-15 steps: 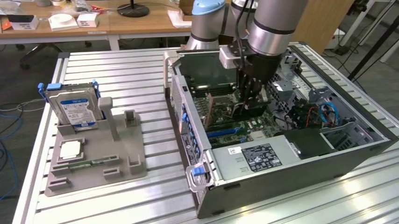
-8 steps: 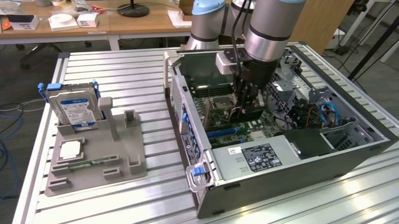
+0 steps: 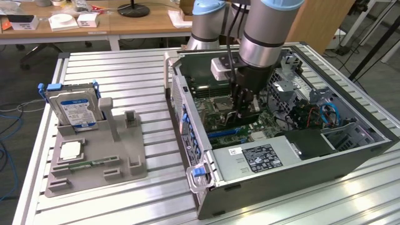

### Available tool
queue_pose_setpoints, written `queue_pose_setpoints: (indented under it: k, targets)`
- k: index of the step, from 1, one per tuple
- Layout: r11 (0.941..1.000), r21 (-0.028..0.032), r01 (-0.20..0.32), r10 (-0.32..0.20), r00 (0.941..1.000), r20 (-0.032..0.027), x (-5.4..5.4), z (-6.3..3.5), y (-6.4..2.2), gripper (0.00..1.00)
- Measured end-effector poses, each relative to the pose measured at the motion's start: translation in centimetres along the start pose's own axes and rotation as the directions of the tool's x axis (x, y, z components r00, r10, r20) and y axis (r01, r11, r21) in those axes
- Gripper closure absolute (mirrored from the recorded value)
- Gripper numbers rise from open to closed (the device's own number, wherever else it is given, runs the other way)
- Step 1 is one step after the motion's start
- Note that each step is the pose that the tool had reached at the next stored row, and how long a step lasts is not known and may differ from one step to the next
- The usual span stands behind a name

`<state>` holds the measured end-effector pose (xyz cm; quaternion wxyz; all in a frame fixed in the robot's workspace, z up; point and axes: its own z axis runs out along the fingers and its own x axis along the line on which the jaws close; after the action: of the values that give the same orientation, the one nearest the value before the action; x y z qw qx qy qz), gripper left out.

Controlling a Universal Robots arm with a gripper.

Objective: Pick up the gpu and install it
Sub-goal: 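Insert the gpu into the slot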

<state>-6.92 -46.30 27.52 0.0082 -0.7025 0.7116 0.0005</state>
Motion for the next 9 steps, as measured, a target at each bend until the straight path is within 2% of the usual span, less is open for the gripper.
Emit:
queue_pose_setpoints:
  k: [3,9]
  targets:
    - [1.0000,-0.0001,0.002,-0.002,1.0000,-0.0001,0.01,0.23,0.37,0.74]
    - [1.0000,-0.0001,0.002,-0.002,1.0000,0.0001,0.01,0.28,0.49,0.74]
